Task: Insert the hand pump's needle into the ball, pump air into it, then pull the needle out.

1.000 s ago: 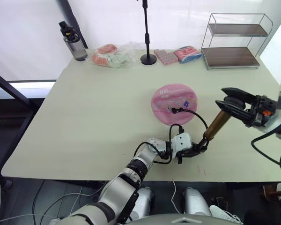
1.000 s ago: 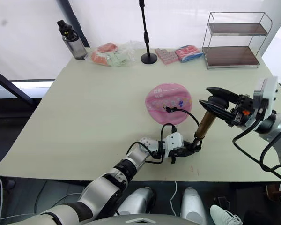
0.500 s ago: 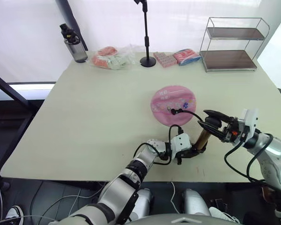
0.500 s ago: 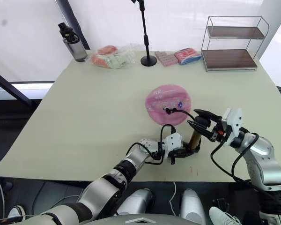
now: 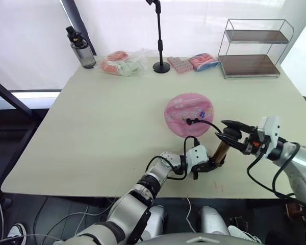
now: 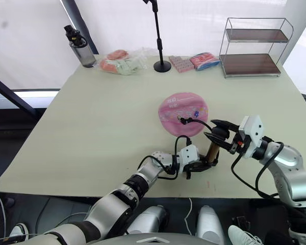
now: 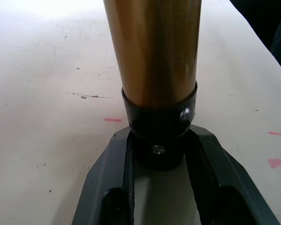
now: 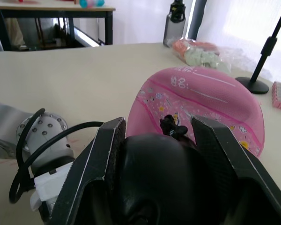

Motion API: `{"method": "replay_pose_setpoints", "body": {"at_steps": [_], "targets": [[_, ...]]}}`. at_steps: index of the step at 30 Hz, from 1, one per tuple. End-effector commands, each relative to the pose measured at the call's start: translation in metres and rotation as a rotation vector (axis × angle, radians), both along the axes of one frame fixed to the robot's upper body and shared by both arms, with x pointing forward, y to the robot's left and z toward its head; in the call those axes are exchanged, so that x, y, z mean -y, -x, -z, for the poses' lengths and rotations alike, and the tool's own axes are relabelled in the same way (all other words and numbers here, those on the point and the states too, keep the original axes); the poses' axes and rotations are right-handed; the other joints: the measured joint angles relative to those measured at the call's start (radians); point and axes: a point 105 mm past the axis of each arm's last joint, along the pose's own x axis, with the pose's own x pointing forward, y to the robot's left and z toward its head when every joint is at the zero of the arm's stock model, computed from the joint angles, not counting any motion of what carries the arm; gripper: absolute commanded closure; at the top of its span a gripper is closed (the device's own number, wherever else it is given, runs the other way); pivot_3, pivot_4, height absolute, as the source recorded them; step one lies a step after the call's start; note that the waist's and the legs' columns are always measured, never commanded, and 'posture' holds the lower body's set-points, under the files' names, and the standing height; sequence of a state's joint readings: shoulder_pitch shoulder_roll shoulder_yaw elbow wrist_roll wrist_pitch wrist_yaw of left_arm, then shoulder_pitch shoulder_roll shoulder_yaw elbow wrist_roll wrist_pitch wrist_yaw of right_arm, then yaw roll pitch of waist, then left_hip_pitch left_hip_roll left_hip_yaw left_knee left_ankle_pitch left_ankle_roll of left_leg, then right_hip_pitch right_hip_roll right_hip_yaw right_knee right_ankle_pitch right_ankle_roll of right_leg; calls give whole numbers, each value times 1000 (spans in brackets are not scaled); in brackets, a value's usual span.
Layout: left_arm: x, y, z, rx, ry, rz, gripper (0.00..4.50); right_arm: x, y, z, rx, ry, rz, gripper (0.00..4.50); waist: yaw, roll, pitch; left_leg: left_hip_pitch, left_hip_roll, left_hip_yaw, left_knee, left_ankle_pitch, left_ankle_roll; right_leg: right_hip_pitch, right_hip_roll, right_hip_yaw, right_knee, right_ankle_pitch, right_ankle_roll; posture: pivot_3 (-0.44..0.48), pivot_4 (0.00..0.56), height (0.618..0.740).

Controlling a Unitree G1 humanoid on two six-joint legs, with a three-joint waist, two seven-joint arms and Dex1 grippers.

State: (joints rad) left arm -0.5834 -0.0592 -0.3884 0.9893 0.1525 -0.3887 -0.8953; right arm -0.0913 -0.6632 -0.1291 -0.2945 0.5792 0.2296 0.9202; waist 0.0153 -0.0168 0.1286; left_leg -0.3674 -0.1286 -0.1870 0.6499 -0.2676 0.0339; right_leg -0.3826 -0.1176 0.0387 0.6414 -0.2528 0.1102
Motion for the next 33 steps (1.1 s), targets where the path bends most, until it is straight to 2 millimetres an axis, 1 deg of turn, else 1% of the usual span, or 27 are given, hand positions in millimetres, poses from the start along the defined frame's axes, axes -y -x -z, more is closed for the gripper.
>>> {"method": "replay_pose_setpoints", "body": {"at_steps": [1,4,13,14,18,20,23,25,27,29,33], "targets": [[-16,15,33,-91,-111,4,3411,6,5,-46,91,-48,-5,2586,1,0,1,0,0,0,0,0,0,0,0,0,0,0,0,0,150,736],[-16,16,33,-91,-113,9,3411,9,7,-72,118,-67,-11,2586,1,0,4,-1,0,0,0,0,0,0,-1,0,-1,0,0,0,150,736],[-16,16,33,-91,-116,14,3411,15,12,-131,191,-107,-31,2586,2,0,8,-2,0,0,1,0,0,-1,-2,-1,-1,0,0,0,150,736],[-16,16,33,-91,-116,15,3411,16,12,-138,201,-110,-34,2586,1,2,9,-2,0,0,1,0,0,-1,-1,-2,-1,0,0,0,150,736],[-16,16,33,-91,-117,14,3411,17,14,-158,221,-126,-46,2586,1,1,10,-6,-1,0,1,0,0,-4,-2,-2,-1,0,0,0,150,736],[-16,16,33,-92,-116,14,3411,17,15,-162,223,-127,-51,2586,2,2,10,-15,-1,0,4,0,0,-13,-2,-1,1,1,-1,0,150,736],[-16,16,34,-94,-115,13,3411,15,15,-161,219,-119,-54,2586,2,2,10,-16,-2,0,4,1,-1,-14,-3,-1,1,2,-2,0,150,736],[-16,17,34,-95,-115,12,3411,14,15,-154,210,-112,-50,2586,3,2,10,-16,-2,0,4,1,-1,-15,-4,-1,0,2,-1,0,150,736],[-16,17,34,-95,-114,11,3411,13,14,-139,192,-79,-43,2586,3,2,10,-16,-2,0,4,1,0,-15,-4,-2,0,2,-1,0,150,736],[-16,17,35,-96,-114,10,3411,13,11,-127,182,-97,-22,2586,3,2,10,-16,-2,-1,3,0,0,-14,-3,-2,0,1,-1,0,150,736],[-17,17,35,-96,-116,8,3411,11,10,-93,167,-52,13,2586,1,2,9,-14,-2,0,3,0,0,-13,-3,-2,1,1,-1,0,150,736]]}}
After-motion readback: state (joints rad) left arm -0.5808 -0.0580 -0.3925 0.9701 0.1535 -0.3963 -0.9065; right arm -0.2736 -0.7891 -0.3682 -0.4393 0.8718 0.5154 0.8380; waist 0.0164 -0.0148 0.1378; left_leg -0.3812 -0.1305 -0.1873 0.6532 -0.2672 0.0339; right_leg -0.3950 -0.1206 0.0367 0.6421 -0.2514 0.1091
